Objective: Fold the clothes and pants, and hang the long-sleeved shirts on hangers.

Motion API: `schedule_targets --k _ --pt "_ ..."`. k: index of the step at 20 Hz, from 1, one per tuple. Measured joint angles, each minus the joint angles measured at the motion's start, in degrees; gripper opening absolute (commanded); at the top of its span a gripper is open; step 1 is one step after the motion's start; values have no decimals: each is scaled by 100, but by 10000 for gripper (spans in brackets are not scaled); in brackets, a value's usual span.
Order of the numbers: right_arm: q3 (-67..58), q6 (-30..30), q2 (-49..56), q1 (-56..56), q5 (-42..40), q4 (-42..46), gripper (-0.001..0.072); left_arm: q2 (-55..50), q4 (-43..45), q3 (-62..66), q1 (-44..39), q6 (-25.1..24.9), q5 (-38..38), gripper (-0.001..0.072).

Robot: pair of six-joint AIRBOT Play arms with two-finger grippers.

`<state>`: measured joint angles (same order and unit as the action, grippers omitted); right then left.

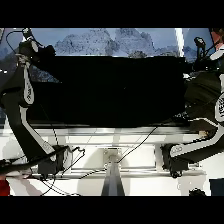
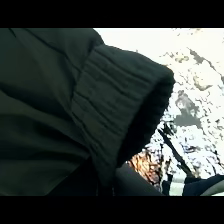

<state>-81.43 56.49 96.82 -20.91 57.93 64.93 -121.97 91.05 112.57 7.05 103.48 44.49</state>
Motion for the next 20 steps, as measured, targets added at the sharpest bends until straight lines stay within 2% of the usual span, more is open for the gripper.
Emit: schedule_targets --k 2,3,4,5,7,8,10,12,13,14,15,16,17,20 --pt "2 0 7 2 -33 0 18 -4 170 15 -129 -157 -63 697" --pt "7 0 11 2 -48 0 18 -24 321 17 -186 -201 -81 665" --pt "7 0 22 2 -55 0 18 -44 472 20 -238 -236 -79 567" --pt "7 0 26 2 -55 0 18 -63 601 22 -282 -249 -94 533" --pt "7 0 35 0 -59 0 18 -101 852 22 -343 -175 -85 521" --pt "7 0 37 0 -59 0 18 -111 1008 22 -356 -76 -68 435" --pt "7 0 42 0 -59 -2 18 -129 1268 22 -361 142 -9 395" --pt "7 0 42 0 -59 -2 18 -136 1423 22 -354 280 20 241" --pt "7 0 42 2 -57 -2 18 -140 1480 24 -343 313 31 209" --pt "7 0 42 2 -57 -2 18 -142 1523 24 -328 348 55 207" --pt "7 0 42 0 -57 -2 18 -142 1554 26 -317 376 55 161" --pt "7 0 42 0 -57 -2 18 -142 1582 26 -308 411 57 66" --pt "7 0 42 0 -57 -2 18 -140 1589 26 -302 413 59 9" --pt "7 0 42 0 -57 -2 18 -90 1633 28 -278 435 66 9"
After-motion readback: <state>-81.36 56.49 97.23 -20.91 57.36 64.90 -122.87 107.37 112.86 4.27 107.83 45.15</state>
